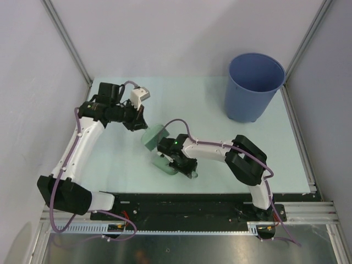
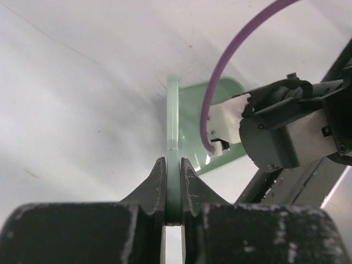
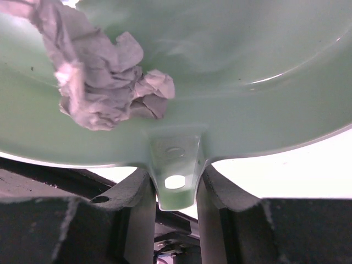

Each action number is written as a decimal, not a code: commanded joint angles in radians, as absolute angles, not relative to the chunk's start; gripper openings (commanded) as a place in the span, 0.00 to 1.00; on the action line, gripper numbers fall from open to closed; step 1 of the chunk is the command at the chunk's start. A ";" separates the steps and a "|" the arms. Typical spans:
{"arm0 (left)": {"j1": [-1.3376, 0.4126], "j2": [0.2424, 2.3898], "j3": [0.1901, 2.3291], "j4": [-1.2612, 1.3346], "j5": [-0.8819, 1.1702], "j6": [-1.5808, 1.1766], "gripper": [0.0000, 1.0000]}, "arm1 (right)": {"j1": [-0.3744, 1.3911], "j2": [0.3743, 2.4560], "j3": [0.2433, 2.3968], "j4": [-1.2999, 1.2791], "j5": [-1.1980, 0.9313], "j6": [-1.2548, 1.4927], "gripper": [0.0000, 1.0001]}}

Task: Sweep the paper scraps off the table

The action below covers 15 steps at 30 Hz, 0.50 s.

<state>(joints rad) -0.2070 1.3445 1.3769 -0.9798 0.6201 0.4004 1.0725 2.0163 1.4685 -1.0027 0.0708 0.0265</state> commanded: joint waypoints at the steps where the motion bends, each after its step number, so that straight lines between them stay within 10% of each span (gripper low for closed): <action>1: -0.192 1.295 1.436 -0.999 0.577 0.408 0.00 | 1.081 1.964 1.456 -0.974 0.060 0.044 0.00; 15: -0.100 1.218 1.324 -0.879 0.135 0.465 0.00 | 0.967 1.798 1.719 -1.285 0.293 0.065 0.00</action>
